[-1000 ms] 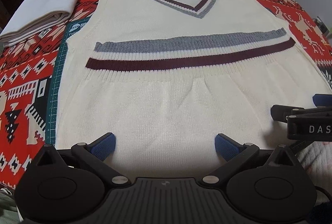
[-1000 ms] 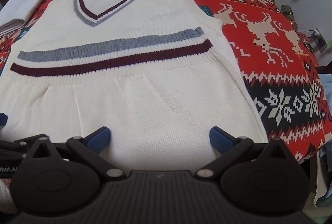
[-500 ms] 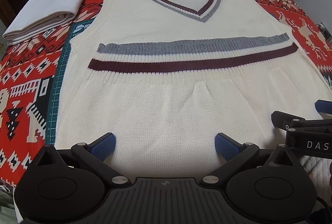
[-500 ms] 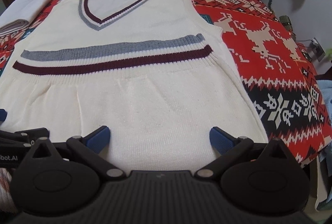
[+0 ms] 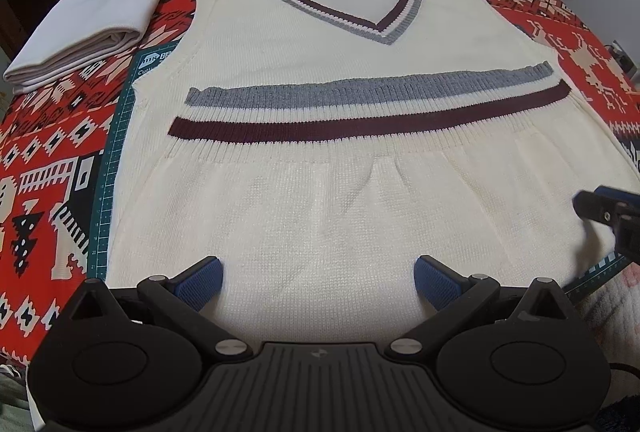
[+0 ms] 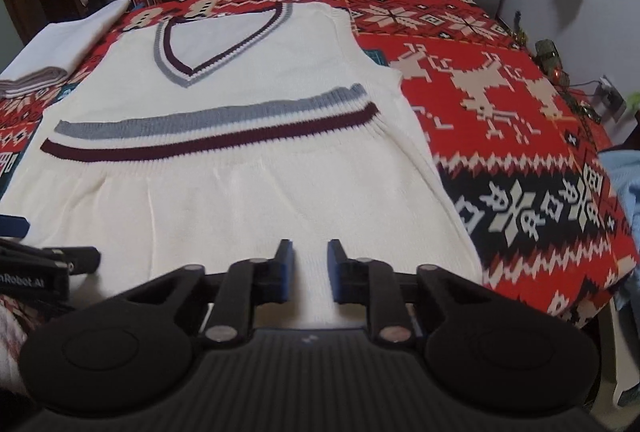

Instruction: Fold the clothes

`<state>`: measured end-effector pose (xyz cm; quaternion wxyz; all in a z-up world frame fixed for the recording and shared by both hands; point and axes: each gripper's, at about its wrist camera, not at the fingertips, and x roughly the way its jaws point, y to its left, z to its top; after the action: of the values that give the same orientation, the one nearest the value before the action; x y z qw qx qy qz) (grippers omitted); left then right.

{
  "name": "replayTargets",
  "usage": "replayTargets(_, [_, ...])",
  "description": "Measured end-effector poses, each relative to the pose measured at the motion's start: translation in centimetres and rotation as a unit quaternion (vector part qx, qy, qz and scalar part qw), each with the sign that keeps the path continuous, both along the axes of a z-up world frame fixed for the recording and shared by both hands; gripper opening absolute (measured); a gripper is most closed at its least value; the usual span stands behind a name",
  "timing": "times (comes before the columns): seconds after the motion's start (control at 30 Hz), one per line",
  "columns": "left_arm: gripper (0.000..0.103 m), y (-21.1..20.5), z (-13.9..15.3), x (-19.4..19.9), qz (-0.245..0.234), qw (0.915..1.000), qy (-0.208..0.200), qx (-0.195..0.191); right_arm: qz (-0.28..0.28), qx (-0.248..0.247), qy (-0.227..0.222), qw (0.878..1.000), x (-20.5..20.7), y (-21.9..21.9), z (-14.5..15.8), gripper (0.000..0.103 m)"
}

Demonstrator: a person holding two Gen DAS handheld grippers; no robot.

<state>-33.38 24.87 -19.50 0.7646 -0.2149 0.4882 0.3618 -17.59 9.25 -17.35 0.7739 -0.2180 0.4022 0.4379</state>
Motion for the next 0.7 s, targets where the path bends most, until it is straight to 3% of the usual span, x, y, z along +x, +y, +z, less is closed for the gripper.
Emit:
replayTargets(0.6, [0.103, -0.2, -0.1, -0.1, -0.006, 0.9999, -0.005, 0.007, -0.027, 0.053, -0.043, 0.997, 2.3, -3.2, 1.3, 0.017])
replayTargets(0.7, [0.103, -0.2, -0.2, -0.2, -0.007, 0.9999, -0.005, 0.008, -0.039, 0.038, -0.043, 0.998, 3.2, -3.5, 0.3, 0.017])
